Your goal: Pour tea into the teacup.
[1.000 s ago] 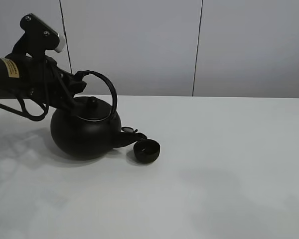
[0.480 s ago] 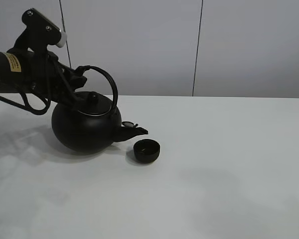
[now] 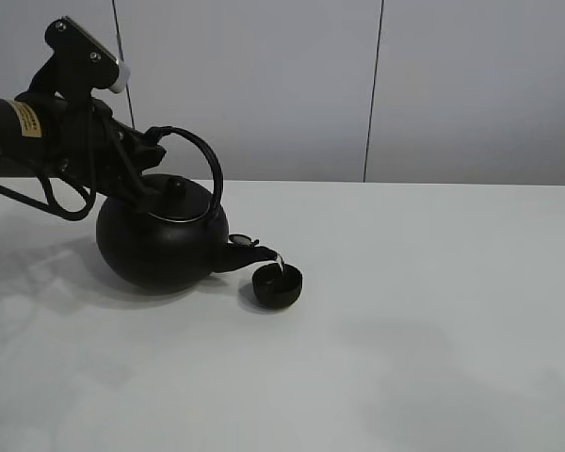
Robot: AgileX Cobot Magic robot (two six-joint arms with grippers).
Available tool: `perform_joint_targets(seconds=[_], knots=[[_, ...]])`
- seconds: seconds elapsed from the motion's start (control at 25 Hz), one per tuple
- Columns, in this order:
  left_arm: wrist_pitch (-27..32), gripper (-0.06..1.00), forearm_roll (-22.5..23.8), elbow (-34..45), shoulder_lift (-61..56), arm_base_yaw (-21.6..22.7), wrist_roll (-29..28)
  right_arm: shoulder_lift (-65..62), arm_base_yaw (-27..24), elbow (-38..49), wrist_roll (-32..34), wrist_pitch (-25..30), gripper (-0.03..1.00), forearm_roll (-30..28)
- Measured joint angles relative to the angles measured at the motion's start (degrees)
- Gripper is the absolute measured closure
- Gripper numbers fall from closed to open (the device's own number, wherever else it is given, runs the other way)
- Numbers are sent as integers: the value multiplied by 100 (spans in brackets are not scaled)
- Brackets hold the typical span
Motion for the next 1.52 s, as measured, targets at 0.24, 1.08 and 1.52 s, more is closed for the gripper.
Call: perform_joint_targets(seconds=[0.24,1.08,1.52], knots=[[0,83,0,0,0,-5,35,0,0,0,0,0,39,0],[12,83,0,0,0,-17,-624,0,0,0,0,4,39,0],[297,83,-862,7,-618,-22,-1253,0,0,0,0,4,39,0]])
